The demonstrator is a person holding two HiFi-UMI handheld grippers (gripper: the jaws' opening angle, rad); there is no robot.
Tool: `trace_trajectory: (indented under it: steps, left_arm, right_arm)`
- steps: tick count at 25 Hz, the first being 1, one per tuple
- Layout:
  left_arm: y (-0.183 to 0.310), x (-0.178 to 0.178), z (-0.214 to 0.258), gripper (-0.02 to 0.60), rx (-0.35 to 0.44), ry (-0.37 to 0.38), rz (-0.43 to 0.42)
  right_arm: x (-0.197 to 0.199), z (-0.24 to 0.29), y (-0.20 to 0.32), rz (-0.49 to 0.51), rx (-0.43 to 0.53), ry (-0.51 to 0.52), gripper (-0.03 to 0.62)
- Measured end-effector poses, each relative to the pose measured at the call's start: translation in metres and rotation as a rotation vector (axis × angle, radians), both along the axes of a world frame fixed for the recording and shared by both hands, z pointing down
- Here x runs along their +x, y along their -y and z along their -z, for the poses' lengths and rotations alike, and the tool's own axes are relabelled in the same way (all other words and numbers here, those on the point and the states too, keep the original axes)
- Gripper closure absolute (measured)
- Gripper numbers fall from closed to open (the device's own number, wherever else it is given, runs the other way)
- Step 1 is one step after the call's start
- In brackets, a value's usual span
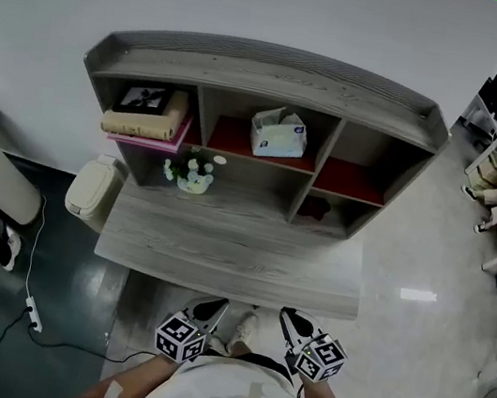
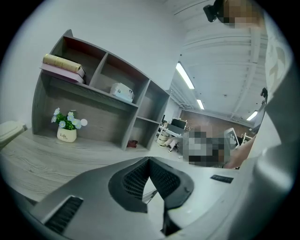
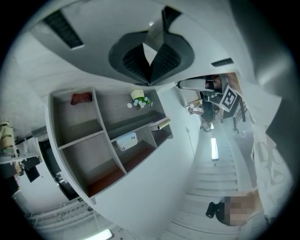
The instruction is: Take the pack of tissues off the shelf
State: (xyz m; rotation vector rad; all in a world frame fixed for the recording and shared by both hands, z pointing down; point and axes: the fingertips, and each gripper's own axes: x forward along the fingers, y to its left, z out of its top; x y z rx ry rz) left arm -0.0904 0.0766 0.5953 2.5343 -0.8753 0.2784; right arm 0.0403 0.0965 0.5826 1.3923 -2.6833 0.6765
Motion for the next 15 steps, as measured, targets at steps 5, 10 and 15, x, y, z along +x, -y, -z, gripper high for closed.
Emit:
trace_trajectory:
  steps: [5, 10, 15]
  left_arm:
    - [-0.006, -0.009, 0.001, 0.577, 0.001, -0.005, 0.015]
    - [-0.011, -0.023, -0.002, 0.577, 0.001, -0.008, 0.041]
    - [-0.014, -0.034, -0.001, 0.577, -0.001, -0.012, 0.068]
  right_arm:
    - [-0.005, -0.002, -0.006, -0.001, -0.008, -0.005, 0.589]
    - [-0.016, -0.003, -0.007, 0.016, -0.008, -0.007, 0.589]
    - [-0.028, -0.002, -0.005, 0.04, -0.007, -0.01, 0.589]
